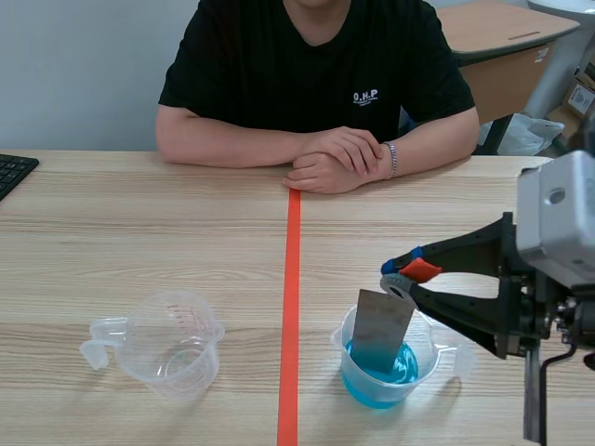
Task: Do the redox reaction experiment.
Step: 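Lower the plate into the blue solution, then hold the plate still in the solution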
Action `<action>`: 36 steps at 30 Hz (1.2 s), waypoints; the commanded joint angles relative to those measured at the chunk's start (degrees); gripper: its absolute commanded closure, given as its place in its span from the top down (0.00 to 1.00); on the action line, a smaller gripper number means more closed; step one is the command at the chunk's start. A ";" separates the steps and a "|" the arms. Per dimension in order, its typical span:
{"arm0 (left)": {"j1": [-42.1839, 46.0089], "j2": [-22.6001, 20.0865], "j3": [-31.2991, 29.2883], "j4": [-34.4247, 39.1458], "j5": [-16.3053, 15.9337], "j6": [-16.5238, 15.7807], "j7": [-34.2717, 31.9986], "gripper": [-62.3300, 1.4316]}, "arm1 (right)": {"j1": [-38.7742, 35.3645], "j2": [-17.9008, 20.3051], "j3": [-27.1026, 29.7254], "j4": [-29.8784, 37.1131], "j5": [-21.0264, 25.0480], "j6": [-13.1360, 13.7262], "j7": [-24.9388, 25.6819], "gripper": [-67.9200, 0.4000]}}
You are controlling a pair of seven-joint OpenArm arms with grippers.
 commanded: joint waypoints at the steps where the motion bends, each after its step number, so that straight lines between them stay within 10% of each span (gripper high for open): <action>1: 0.13 -0.33 0.07 0.52 0.02 0.13 -0.74 0.09 | 0.98 -0.02 0.04 -0.26 0.55 -0.22 1.16 0.03; 36: 0.13 -0.33 0.07 0.52 0.02 0.11 -1.81 0.09 | 0.96 -1.88 -0.87 -2.58 -2.05 -0.20 2.19 0.03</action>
